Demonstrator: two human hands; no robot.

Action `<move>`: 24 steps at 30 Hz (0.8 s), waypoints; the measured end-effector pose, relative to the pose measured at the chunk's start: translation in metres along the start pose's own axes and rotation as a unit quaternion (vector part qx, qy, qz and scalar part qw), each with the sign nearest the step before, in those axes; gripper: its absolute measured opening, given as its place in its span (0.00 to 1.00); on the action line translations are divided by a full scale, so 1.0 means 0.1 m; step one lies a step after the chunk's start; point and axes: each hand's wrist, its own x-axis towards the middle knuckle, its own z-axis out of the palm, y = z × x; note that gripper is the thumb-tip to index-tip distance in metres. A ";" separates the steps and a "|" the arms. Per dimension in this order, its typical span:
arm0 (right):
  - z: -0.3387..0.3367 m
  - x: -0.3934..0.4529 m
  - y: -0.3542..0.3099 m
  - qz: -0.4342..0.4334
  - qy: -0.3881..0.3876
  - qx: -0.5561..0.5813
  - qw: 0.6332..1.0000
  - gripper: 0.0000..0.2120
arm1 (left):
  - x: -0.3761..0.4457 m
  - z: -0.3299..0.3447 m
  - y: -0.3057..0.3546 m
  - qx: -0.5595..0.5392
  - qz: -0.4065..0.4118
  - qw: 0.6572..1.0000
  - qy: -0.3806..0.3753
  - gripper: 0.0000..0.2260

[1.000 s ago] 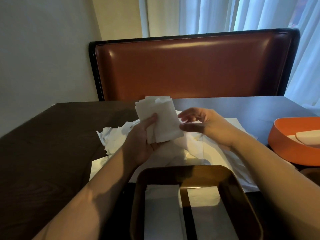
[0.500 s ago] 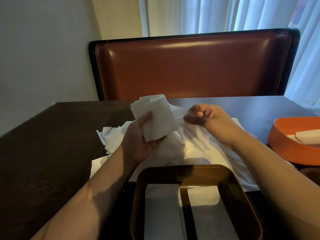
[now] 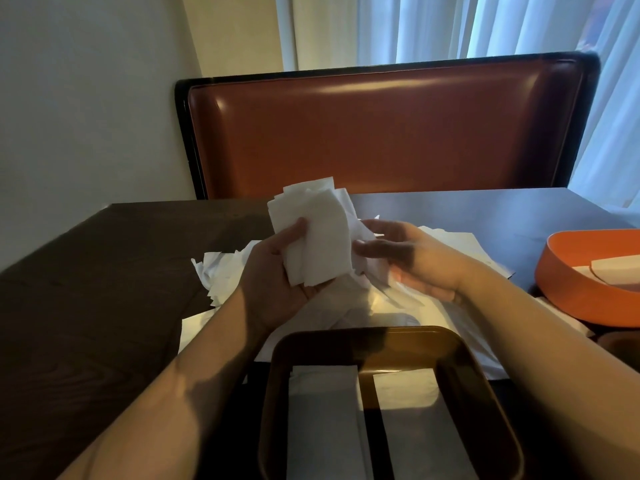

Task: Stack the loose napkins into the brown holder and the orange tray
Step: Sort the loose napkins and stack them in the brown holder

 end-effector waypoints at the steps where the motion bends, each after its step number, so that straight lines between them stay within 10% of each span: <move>1: -0.01 0.00 -0.02 0.001 -0.008 0.018 1.000 0.13 | 0.00 0.00 0.00 -0.002 0.000 1.000 -0.003 0.08; 16: -0.07 0.00 -0.09 -0.028 0.158 0.153 0.975 0.16 | 0.19 -0.13 0.01 -0.097 0.041 0.992 0.067 0.15; 24: 0.06 -0.01 -0.12 -0.057 0.230 0.121 0.964 0.09 | 0.14 -0.06 -0.06 0.032 0.043 0.995 0.079 0.15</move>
